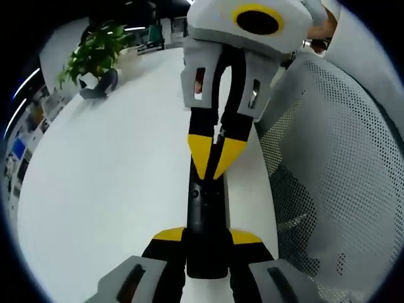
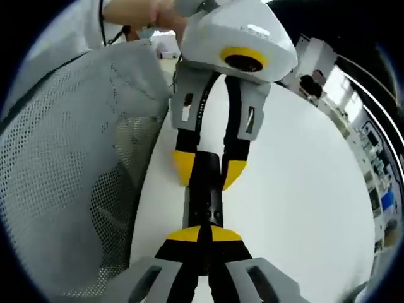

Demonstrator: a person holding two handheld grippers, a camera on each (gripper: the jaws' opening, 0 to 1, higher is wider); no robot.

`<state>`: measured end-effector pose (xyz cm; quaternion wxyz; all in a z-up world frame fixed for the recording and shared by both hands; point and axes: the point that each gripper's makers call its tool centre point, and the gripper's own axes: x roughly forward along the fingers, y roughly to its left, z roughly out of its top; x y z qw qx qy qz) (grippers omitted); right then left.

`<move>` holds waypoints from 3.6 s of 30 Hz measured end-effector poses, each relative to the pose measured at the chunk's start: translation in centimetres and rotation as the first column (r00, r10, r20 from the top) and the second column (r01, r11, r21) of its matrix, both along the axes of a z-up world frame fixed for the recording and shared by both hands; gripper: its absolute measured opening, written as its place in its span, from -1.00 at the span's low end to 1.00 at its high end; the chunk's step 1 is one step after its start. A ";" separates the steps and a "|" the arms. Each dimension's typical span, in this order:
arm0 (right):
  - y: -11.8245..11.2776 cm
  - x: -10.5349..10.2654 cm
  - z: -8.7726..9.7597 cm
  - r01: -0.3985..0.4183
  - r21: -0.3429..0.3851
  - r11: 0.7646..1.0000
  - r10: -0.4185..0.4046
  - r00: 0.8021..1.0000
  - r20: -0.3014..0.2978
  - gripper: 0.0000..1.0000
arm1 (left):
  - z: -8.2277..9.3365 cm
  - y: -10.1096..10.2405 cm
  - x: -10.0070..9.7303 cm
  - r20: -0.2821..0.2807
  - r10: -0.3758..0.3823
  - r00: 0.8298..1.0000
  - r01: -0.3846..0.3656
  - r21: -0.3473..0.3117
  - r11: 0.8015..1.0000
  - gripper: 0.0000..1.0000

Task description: Press the specified remote control buttons in sequence, fully releasing each button before pressing the next.

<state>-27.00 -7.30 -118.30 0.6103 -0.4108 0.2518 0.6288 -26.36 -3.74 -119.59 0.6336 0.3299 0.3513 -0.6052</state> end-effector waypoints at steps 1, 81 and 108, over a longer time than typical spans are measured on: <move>0.0 0.1 0.0 0.000 -0.002 1.000 0.000 1.000 -0.006 -1.00 | 0.0 0.0 0.0 0.000 0.000 1.000 0.000 0.000 1.000 -0.52; -1.2 0.7 0.2 0.244 -0.040 0.969 -0.246 0.937 -0.249 -1.00 | 0.2 0.0 -0.1 -0.002 0.022 1.000 -0.022 -0.002 1.000 -0.52; -1.6 0.8 0.0 0.282 -0.003 0.959 -0.278 0.944 -0.179 -1.00 | 0.1 0.0 0.0 -0.001 0.024 1.000 -0.024 -0.013 1.000 -0.52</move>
